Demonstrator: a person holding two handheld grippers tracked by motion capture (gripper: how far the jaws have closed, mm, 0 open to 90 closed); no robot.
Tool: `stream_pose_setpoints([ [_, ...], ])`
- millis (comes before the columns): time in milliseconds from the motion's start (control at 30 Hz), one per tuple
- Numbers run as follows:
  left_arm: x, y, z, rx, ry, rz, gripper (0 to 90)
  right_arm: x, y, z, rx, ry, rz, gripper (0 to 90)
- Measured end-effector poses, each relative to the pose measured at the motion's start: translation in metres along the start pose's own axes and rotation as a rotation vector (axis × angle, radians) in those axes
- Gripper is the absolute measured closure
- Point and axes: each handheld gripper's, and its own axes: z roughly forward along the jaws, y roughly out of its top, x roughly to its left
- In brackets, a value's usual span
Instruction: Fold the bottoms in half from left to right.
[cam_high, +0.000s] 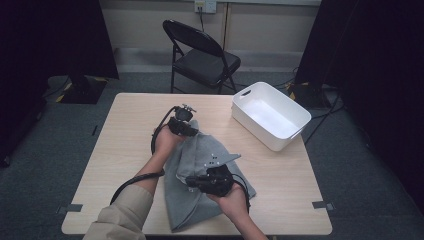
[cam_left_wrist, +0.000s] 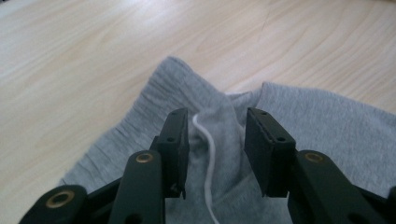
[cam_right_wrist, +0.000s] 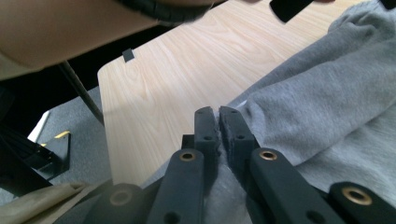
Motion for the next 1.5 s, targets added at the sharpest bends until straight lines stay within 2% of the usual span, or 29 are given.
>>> stream_pose_setpoints([
  [33,0.000,-0.003,0.001,0.004,0.009,0.001,59.6,0.001,0.000,0.001,0.003,-0.001,-0.004,86.4],
  [67,0.000,-0.004,0.001,0.009,0.005,-0.015,61.4,0.002,0.000,0.001,0.005,-0.003,-0.008,86.4],
  [100,0.001,-0.006,0.002,0.014,-0.012,-0.037,68.2,0.003,0.000,0.001,0.007,-0.003,-0.008,86.4],
  [133,0.002,-0.007,0.001,0.013,-0.009,-0.037,70.2,0.003,0.000,0.001,0.007,-0.003,-0.009,86.4],
  [200,0.002,-0.007,-0.002,0.011,-0.019,-0.045,83.7,0.003,0.000,0.000,0.007,-0.006,-0.009,86.4],
  [267,0.002,-0.004,-0.005,0.006,-0.027,-0.048,87.0,0.003,0.001,-0.002,0.006,-0.010,-0.012,86.4],
  [533,-0.002,0.008,-0.013,0.000,-0.009,-0.023,88.5,0.001,0.004,-0.013,0.005,-0.028,-0.017,86.4],
  [1000,-0.019,0.030,-0.009,-0.006,0.010,0.030,88.7,0.000,0.002,-0.038,-0.015,-0.041,-0.018,86.3],
  [1500,-0.028,0.040,0.007,-0.008,0.028,0.030,88.5,-0.015,-0.015,-0.063,-0.027,-0.083,0.024,86.0],
])
